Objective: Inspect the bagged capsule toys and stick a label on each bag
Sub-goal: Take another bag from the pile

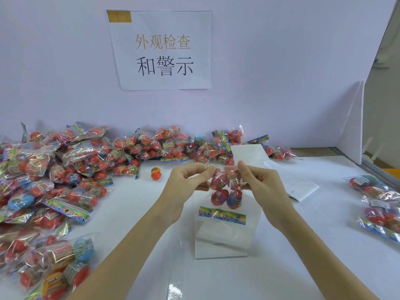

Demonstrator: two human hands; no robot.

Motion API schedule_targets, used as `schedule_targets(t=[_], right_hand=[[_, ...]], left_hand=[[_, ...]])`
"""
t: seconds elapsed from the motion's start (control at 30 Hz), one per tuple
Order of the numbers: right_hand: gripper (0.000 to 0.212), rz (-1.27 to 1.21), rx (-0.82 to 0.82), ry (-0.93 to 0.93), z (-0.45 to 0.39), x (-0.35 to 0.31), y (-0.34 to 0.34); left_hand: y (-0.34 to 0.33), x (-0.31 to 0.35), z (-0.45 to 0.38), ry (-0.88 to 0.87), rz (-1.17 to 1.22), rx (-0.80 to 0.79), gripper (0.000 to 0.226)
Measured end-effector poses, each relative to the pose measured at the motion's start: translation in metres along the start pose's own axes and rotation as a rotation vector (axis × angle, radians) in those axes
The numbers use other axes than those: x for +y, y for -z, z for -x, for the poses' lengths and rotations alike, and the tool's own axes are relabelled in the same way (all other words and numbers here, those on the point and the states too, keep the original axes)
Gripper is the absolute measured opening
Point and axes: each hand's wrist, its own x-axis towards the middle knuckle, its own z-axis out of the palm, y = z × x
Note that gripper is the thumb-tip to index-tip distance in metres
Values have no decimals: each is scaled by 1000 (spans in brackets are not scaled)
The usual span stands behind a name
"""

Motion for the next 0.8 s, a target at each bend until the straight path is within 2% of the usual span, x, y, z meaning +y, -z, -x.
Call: schedule_targets(t=[0.07, 0.17, 0.27, 0.37, 0.43, 0.5, 0.67, 0.8], right_hand=[[46, -46, -44, -45, 0, -1, 1], [39, 2, -208, -111, 0, -1, 3], [31, 49, -207, -108, 0, 2, 2], [26, 108, -253, -94, 2, 2, 5], [28, 143, -284, -99, 3, 2, 6], [39, 167, -246, -108, 1, 5, 6], [91, 198, -112, -122, -4, 7, 7], [88, 172, -81, -83, -2, 6, 3]], left_hand=[[0, -2, 0, 3, 25, 34, 17], [3, -4, -2, 29, 92, 81, 15], [7, 0, -4, 60, 138, 36, 17], [8, 3, -3, 33, -9, -57, 26], [6, 1, -2, -16, -85, -72, 20], [5, -1, -1, -32, -65, -20, 17], [6, 1, -2, -26, -59, 26, 14], [6, 2, -1, -31, -39, 86, 12]])
